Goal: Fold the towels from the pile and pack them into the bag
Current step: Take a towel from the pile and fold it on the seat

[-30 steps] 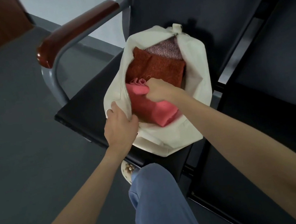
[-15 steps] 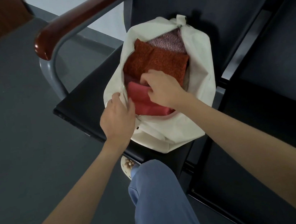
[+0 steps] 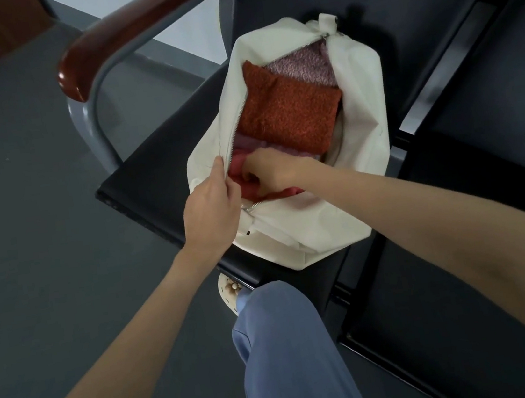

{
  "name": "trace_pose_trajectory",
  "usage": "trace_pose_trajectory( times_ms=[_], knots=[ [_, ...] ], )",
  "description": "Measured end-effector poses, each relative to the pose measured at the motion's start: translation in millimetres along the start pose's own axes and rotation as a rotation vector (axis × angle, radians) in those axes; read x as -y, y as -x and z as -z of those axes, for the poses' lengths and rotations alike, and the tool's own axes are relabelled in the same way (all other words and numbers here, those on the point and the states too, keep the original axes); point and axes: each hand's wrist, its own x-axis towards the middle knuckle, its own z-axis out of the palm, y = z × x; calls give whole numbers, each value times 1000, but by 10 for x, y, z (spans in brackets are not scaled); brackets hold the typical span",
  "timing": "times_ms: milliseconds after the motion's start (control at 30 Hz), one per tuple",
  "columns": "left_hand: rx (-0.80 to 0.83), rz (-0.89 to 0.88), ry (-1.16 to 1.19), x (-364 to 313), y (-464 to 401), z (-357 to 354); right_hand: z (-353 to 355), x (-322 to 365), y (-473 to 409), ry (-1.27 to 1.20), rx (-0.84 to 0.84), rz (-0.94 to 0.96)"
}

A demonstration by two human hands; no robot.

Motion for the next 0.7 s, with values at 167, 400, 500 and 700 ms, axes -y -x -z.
trace_pose_trajectory(
  times_ms=[167,400,500,700],
  knots=[
    [9,-12,14,33,14,29,-51,-18,-36,-143,-61,-72],
    [8,-62,3,57,-26,77,-89,-15,-101,-371,-142,-53],
    [-16,-74,6,28,-44,91,-6,-35,-73,-394,55,-76],
    [26,-15,-72,-18,-10,86,149,-45,105,-665,2,-130]
  ],
)
